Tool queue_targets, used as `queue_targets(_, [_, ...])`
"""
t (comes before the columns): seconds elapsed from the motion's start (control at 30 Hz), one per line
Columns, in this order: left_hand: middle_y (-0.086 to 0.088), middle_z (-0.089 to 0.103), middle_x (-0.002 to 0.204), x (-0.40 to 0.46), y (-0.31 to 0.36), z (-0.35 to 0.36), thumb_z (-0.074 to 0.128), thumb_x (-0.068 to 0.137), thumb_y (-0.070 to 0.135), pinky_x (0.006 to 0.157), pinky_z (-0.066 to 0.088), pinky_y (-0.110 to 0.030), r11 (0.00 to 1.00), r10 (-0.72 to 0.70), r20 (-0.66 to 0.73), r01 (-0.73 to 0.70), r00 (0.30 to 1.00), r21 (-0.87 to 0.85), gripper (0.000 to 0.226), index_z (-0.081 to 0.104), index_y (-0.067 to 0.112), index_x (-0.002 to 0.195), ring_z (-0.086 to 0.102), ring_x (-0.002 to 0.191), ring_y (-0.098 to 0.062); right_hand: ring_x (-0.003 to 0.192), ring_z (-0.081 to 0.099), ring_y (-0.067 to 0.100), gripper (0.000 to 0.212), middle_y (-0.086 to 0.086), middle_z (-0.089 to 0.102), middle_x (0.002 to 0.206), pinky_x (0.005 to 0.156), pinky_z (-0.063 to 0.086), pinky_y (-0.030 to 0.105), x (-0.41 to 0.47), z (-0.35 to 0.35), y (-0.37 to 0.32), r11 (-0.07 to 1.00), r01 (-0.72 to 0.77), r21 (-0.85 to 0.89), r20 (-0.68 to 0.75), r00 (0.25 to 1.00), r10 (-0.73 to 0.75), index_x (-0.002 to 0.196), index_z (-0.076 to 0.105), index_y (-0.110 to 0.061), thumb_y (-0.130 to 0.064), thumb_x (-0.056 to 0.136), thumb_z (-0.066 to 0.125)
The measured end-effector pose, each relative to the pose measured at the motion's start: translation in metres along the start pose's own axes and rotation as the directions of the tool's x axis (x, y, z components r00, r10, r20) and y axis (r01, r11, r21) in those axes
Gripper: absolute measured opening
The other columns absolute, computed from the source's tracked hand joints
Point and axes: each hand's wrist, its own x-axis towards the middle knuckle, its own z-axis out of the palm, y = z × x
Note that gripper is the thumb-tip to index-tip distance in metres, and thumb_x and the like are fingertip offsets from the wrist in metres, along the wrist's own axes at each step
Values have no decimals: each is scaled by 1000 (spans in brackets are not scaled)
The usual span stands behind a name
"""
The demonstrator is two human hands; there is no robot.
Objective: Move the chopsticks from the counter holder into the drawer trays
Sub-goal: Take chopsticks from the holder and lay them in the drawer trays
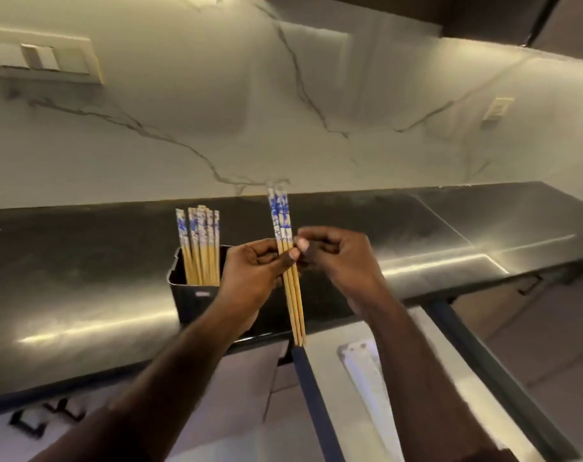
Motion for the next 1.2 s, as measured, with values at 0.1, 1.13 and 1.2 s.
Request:
queue_targets(0.1, [-10,76,90,-13,-31,34,69,75,13,67,59,-27,970,-166,-61,152,984,-191,24,69,7,98,73,86,-22,93,73,22,22,6,77,99,85,60,41,-51,-40,48,985,-156,-69,33,987,159,110,71,-16,-17,88,70])
queue_targets(1.13, [-8,8,161,-17,-392,192,36,100,40,110,-19,-51,-137,-396,168,-239,903,961,63,10,15,152,-9,147,-32,69,71,22,23,4,74,72,67,59,32,-131,-173,363,494,-794,-354,-275,593,757,73,75,-13,-20,87,58])
queue_targets(1.2, [-8,13,161,-20,-395,190,36,100,40,107,-25,-52,-173,-436,224,-326,872,930,60,16,15,151,-11,147,-33,69,68,19,23,5,75,77,68,53,29,-130,-170,371,491,-773,-401,-235,605,760,78,76,-12,-17,89,57])
